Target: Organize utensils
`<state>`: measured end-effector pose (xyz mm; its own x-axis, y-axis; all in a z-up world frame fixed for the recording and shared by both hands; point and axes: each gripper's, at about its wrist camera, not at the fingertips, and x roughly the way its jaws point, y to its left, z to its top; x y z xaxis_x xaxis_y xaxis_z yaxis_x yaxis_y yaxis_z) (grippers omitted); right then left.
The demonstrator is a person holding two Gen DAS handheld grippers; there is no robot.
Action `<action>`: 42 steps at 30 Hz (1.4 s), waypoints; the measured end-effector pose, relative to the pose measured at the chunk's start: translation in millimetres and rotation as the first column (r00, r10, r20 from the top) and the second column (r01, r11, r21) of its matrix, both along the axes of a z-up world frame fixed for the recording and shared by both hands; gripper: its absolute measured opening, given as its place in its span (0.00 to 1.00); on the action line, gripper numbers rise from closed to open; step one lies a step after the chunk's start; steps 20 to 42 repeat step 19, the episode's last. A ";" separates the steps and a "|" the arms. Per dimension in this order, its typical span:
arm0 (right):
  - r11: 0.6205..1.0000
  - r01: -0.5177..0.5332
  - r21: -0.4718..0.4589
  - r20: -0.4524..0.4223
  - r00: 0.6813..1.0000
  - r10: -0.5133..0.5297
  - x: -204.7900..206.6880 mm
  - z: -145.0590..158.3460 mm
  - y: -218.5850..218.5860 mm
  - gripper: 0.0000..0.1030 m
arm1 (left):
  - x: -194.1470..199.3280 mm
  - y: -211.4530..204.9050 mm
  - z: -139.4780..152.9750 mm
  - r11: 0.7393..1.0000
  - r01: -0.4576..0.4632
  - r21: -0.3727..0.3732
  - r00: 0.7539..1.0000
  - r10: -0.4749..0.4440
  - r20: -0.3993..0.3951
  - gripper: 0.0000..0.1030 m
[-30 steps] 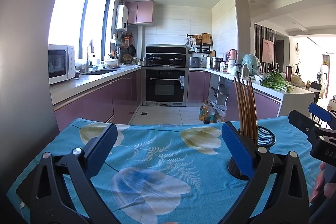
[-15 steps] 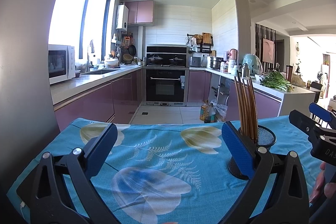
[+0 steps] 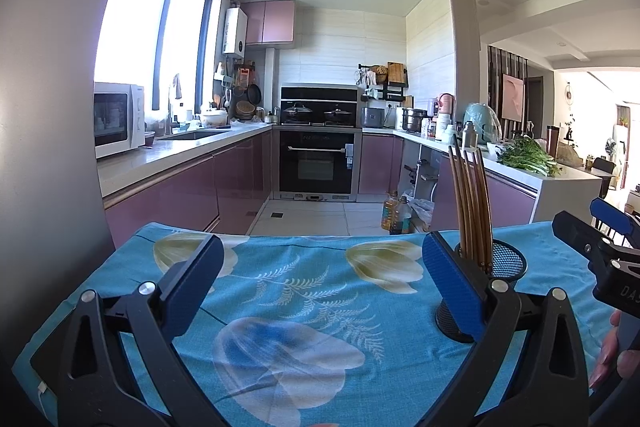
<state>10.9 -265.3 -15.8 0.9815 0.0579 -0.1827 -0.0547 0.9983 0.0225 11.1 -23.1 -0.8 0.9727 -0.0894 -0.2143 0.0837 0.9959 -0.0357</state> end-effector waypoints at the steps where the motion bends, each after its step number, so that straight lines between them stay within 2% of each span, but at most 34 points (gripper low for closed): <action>1: 1.000 0.000 0.000 -0.001 1.000 0.000 0.4 -0.2 0.2 0.94 | 0.4 0.2 -0.3 1.000 0.001 -0.001 1.000 -0.001 -0.002 0.95; 6: 1.000 0.004 0.000 -0.002 1.000 -0.004 1.2 -0.5 -0.2 0.94 | 1.5 0.9 -1.3 1.000 -0.016 0.004 1.000 0.016 -0.001 0.95; 10: 1.000 0.007 -0.003 -0.013 1.000 -0.007 3.1 -2.5 -1.2 0.94 | 1.7 -3.7 -2.8 1.000 0.006 0.018 1.000 -0.006 -0.006 0.95; 12: 1.000 0.010 0.006 -0.033 0.999 -0.010 6.4 -5.4 -6.8 0.94 | 5.4 -3.7 -4.7 1.000 0.020 0.019 0.999 -0.020 -0.032 0.95; 16: 0.996 0.091 -0.019 -0.149 0.984 -0.092 26.0 -20.1 -36.5 0.94 | 22.5 2.0 -13.0 1.000 0.018 0.020 0.992 -0.015 -0.126 0.95; 19: 0.982 0.177 -0.067 -0.302 0.934 -0.189 53.5 -40.6 -72.8 0.94 | 41.0 16.2 -22.3 1.000 0.019 0.013 0.976 -0.015 -0.215 0.95; 42: 0.982 0.177 -0.067 -0.302 0.934 -0.189 53.5 -40.6 -72.8 0.94 | 41.0 16.2 -22.3 1.000 0.019 0.013 0.976 -0.015 -0.215 0.95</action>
